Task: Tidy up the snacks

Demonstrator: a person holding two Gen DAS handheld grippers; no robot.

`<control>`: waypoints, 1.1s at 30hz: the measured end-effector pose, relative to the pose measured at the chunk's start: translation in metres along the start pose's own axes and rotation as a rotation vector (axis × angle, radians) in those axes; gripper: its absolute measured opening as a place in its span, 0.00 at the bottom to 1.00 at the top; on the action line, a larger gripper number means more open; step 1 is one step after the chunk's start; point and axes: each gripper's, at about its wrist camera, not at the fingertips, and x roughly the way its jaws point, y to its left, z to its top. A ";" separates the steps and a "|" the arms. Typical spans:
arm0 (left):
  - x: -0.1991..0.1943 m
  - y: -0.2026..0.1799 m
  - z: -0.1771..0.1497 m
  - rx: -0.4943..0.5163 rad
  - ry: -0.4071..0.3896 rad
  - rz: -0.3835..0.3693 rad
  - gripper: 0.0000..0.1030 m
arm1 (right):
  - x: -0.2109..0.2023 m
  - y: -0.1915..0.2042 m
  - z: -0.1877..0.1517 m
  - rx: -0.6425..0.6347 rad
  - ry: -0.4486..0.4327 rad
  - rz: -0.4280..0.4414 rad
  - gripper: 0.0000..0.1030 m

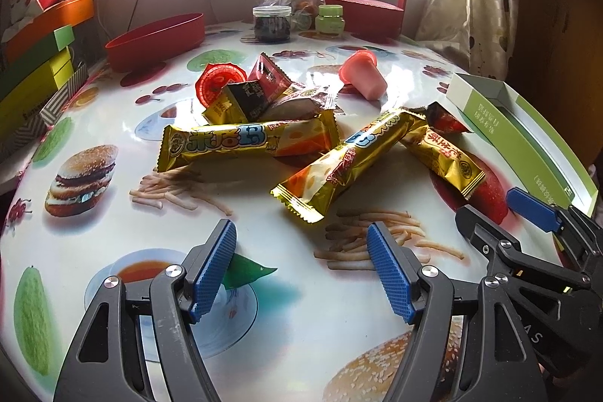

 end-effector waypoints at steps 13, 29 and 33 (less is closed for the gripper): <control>0.001 -0.003 0.000 0.007 0.008 0.003 0.70 | 0.006 -0.002 0.010 -0.025 0.047 0.021 0.64; 0.004 0.008 0.013 0.006 0.072 -0.088 0.70 | 0.015 0.000 0.022 -0.033 0.082 0.037 0.64; 0.000 0.012 0.024 0.030 0.040 -0.093 0.70 | 0.025 0.000 0.031 -0.029 0.091 0.037 0.64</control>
